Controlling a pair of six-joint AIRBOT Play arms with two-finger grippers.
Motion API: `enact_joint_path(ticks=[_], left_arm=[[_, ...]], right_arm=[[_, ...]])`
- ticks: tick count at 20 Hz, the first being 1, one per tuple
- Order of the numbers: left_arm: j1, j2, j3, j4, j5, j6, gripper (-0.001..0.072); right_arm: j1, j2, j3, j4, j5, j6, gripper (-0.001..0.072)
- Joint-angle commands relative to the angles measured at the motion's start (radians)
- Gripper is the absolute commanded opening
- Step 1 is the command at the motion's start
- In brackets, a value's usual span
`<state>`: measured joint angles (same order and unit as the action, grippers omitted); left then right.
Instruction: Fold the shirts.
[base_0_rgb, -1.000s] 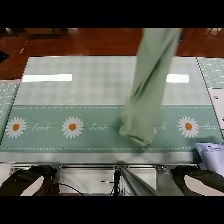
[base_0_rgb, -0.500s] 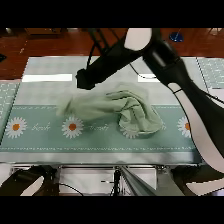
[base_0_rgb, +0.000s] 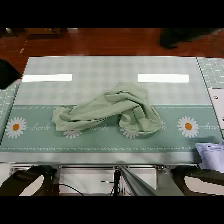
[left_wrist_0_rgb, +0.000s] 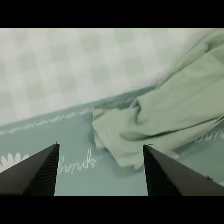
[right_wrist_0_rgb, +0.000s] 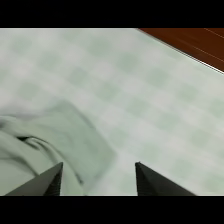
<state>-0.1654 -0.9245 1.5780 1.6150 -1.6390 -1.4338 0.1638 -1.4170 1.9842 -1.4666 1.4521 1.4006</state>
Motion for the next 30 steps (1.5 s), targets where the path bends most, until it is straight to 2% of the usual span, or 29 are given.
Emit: enact_joint_path(ticks=[1, 4, 5, 6, 9, 12, 17, 19, 23, 30], left_arm=[[0.135, 0.000, -0.264, -0.091, 0.003, 0.053, 0.0631], [0.359, 0.039, -0.528, -0.433, 0.120, 0.121, 0.0634], [0.432, 0.041, -0.595, -0.526, 0.131, 0.154, 0.0690], [0.500, 0.040, -0.660, -0.571, 0.146, 0.162, 0.0699], [0.609, 0.026, -0.812, -0.580, 0.193, 0.171, 0.0699], [0.624, -0.009, -0.900, -0.580, 0.241, 0.219, 0.0700], [0.624, -0.144, -0.917, -0.597, 0.357, 0.267, 0.0702], [0.624, -0.203, -0.909, -0.642, 0.409, 0.336, 0.0702], [0.622, -0.261, -0.897, -0.764, 0.508, 0.454, 0.0702], [0.547, -0.432, -0.886, -0.771, 0.540, 0.484, 0.0700]], right_arm=[[-0.330, 0.072, 0.000, 0.005, 0.116, -0.012, 0.0520], [-0.563, 0.072, -0.022, 0.199, 0.117, 0.001, 0.0520], [-0.611, 0.072, -0.039, 0.246, 0.111, 0.001, 0.0519], [-0.651, 0.072, -0.063, 0.275, 0.105, 0.001, 0.0519], [-0.693, 0.072, -0.161, 0.298, 0.072, -0.003, 0.0519], [-0.690, 0.071, -0.301, 0.309, 0.034, -0.034, 0.0520], [-0.690, 0.071, -0.520, 0.314, -0.036, -0.086, 0.0520], [-0.690, 0.071, -0.576, 0.336, -0.049, -0.116, 0.0520], [-0.690, 0.061, -0.599, 0.341, -0.052, -0.131, 0.0520], [-0.690, 0.061, -0.599, 0.344, -0.051, -0.126, 0.0519]])
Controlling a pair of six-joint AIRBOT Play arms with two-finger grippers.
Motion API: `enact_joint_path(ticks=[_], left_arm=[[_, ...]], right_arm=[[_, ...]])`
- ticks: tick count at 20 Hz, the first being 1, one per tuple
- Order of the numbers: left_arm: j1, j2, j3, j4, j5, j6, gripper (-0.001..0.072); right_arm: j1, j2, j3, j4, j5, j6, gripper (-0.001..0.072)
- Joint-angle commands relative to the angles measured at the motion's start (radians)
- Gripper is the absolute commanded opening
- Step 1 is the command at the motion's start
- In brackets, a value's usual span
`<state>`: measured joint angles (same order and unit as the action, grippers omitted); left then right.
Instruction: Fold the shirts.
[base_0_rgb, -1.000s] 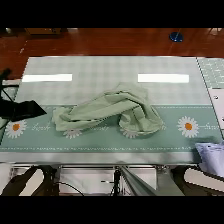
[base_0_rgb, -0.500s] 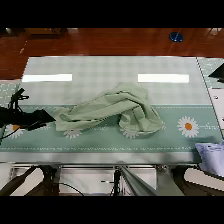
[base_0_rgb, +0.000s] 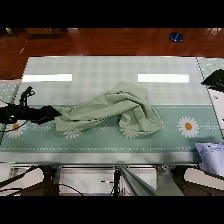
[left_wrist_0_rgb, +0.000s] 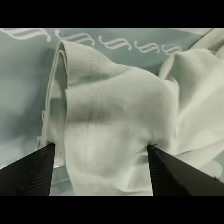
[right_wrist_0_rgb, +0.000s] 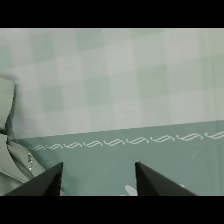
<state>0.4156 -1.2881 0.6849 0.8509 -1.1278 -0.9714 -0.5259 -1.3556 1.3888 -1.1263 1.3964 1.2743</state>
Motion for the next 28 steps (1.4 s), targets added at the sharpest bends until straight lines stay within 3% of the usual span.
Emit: enact_joint_path(ticks=[1, 2, 3, 4, 10, 15, 20, 28], left_arm=[[-0.059, -0.094, 0.021, -0.016, 0.028, 0.021, 0.0672], [-0.084, -0.113, 0.035, -0.029, 0.027, 0.021, 0.0601], [-0.108, -0.126, 0.052, -0.032, 0.025, 0.020, 0.0234], [-0.127, -0.131, 0.069, -0.033, 0.018, 0.021, 0.0033], [-0.133, -0.123, 0.167, -0.037, -0.145, 0.013, 0.0027], [-0.129, -0.079, 0.185, -0.037, -0.182, 0.006, 0.0027], [-0.129, -0.071, 0.185, -0.037, -0.208, -0.019, 0.0027], [-0.129, -0.071, 0.185, -0.040, -0.228, -0.021, 0.0027]], right_arm=[[0.000, 0.000, -0.003, 0.004, 0.010, 0.002, 0.0519], [0.000, 0.000, -0.003, 0.004, 0.017, 0.004, 0.0520], [0.000, 0.000, -0.003, 0.005, 0.027, 0.004, 0.0519], [0.000, 0.000, -0.003, 0.004, 0.040, 0.004, 0.0519], [-0.003, -0.030, -0.004, -0.005, 0.085, 0.002, 0.0529], [0.010, -0.107, -0.149, 0.223, 0.127, -0.074, 0.0535], [0.113, -0.111, -0.360, 0.167, 0.008, -0.143, 0.0535], [0.290, -0.111, -0.497, 0.139, -0.084, -0.144, 0.0533]])
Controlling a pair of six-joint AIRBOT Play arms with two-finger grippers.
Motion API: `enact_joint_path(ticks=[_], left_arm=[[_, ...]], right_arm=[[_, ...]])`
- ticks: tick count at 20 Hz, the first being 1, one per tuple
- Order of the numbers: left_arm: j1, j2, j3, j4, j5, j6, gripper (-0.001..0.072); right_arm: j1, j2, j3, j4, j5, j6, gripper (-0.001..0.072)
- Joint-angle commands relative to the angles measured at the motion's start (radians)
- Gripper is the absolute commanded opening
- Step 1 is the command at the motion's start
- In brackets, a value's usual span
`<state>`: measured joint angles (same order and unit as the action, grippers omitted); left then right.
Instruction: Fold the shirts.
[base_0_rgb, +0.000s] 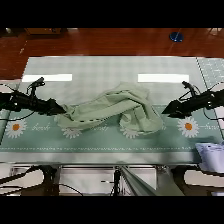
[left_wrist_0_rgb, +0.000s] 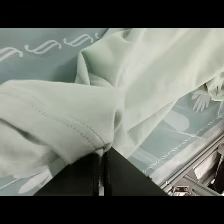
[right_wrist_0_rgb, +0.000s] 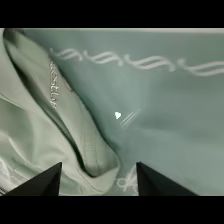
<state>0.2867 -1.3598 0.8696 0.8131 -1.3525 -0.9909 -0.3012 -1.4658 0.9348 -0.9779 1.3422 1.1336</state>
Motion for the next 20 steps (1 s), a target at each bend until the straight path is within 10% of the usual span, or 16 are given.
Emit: enact_joint_path(ticks=[1, 4, 7, 13, 20], left_arm=[[0.000, 0.000, 0.001, -0.002, -0.003, -0.002, 0.0027], [0.000, 0.000, 0.001, -0.002, -0.003, -0.001, 0.0027], [0.000, 0.004, 0.005, -0.003, -0.003, -0.001, 0.0027], [0.034, 0.161, 0.275, -0.111, -0.010, -0.016, 0.0025], [0.222, 0.369, 0.956, -0.162, 0.047, -0.244, 0.0026]], right_arm=[[0.095, 0.000, -0.055, -0.012, -0.041, -0.002, 0.0526], [0.190, 0.000, -0.077, -0.013, -0.054, 0.002, 0.0492], [0.235, 0.001, -0.074, 0.000, -0.060, 0.002, 0.0055], [0.099, 0.211, 0.124, 0.122, 0.022, 0.006, 0.0028], [-0.134, 0.572, 0.704, 0.209, -0.214, 0.108, 0.0027]])
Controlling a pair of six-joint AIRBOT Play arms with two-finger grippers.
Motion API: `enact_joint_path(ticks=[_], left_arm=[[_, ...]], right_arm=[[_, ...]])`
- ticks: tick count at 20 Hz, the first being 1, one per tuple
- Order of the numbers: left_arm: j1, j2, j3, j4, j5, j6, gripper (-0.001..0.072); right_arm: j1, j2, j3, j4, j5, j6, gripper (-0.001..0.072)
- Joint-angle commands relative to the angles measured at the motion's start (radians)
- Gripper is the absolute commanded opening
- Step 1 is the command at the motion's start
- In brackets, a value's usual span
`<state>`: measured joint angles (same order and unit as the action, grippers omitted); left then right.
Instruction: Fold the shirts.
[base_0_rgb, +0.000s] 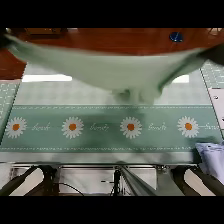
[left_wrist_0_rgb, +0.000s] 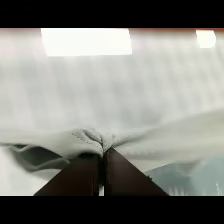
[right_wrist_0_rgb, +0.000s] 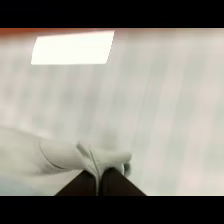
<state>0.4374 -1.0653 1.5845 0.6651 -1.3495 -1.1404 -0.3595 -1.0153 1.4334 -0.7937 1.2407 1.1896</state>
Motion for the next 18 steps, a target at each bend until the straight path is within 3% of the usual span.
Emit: enact_joint_path(ticks=[1, 6, 9, 11, 15, 18], left_arm=[[0.095, 0.097, 0.306, -0.014, 0.051, -0.116, 0.0025], [0.148, 0.242, 0.449, -0.002, 0.056, -0.159, 0.0026], [0.148, 0.332, 0.449, 0.053, 0.006, -0.245, 0.0025], [0.148, 0.370, 0.449, 0.077, -0.083, -0.291, 0.0026], [0.148, 0.378, 0.385, 0.079, -0.393, -0.324, 0.0025], [0.148, 0.388, 0.212, 0.077, -0.491, -0.323, 0.0024]], right_arm=[[-0.086, 0.148, 0.262, 0.025, -0.134, 0.067, 0.0028], [-0.088, 0.221, 0.470, -0.014, -0.141, 0.156, 0.0027], [-0.088, 0.237, 0.561, -0.100, -0.077, 0.213, 0.0027], [-0.087, 0.237, 0.593, -0.138, 0.053, 0.229, 0.0028], [-0.087, 0.216, 0.588, -0.225, 0.372, 0.248, 0.0027], [-0.087, 0.151, 0.558, -0.241, 0.603, 0.247, 0.0027]])
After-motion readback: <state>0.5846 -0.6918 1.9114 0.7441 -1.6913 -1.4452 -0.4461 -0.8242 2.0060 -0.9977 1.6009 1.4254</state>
